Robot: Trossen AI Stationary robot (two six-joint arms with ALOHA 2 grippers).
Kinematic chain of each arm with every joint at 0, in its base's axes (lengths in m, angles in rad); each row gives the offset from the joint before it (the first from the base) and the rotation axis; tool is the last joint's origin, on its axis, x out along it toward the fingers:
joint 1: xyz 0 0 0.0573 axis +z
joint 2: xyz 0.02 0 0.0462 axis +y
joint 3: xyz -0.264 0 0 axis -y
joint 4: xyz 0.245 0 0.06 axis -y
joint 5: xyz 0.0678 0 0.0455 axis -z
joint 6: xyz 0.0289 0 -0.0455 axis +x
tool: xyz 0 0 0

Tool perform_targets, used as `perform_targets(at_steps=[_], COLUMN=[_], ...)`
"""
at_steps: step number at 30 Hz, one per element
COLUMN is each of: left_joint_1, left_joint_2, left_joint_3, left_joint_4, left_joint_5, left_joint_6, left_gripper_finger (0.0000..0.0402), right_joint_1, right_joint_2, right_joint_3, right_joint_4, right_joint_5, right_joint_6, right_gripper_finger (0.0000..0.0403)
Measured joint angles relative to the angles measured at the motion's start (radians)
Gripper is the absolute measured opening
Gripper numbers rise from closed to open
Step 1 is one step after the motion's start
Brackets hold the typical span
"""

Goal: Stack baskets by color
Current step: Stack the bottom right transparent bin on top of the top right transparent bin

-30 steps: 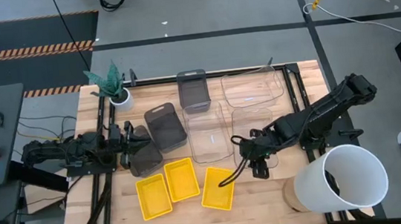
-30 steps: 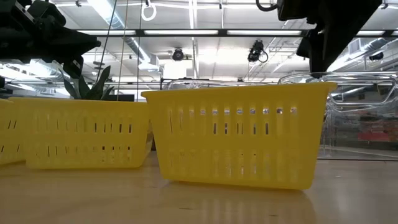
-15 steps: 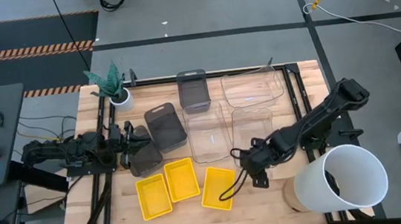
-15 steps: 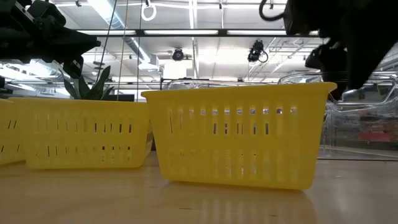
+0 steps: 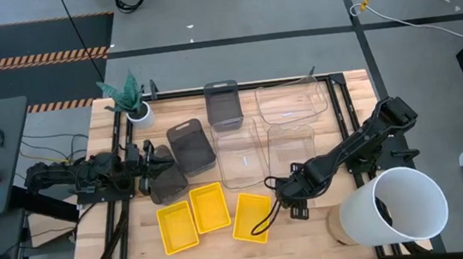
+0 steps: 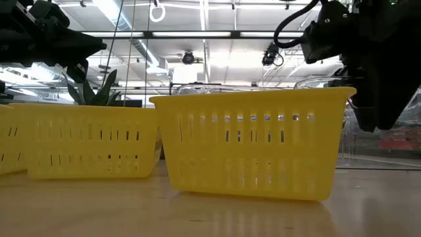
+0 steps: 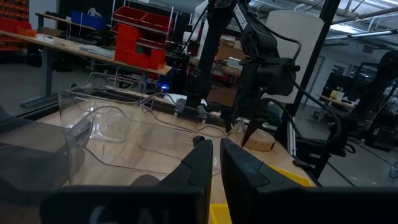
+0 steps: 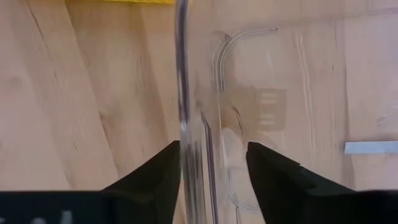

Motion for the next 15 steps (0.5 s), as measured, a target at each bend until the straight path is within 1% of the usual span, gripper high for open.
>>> perform_targets(at_steps=[5,12,13,15], left_joint_1=[0.0,0.0,0.0,0.0], left_joint_2=[0.0,0.0,0.0,0.0], left_joint_3=[0.0,0.0,0.0,0.0], left_joint_4=[0.0,0.0,0.0,0.0], left_joint_5=[0.0,0.0,0.0,0.0], left_joint_6=[0.0,0.0,0.0,0.001], left_gripper_finger=[0.0034,0.003,0.003,0.0032], right_joint_1=[-0.001,-0.027,-0.029,-0.031], right_joint_2=[0.0,-0.004,-0.009,-0.019], right_joint_3=[0.0,0.002,0.002,0.003], right_joint_4=[-0.002,-0.003,-0.008,-0.034], right_joint_5=[-0.005,-0.1,-0.111,-0.146], right_joint_6=[0.044,0.113,0.12,0.139], right_gripper_finger=[0.012,0.0021,0.0013,0.001])
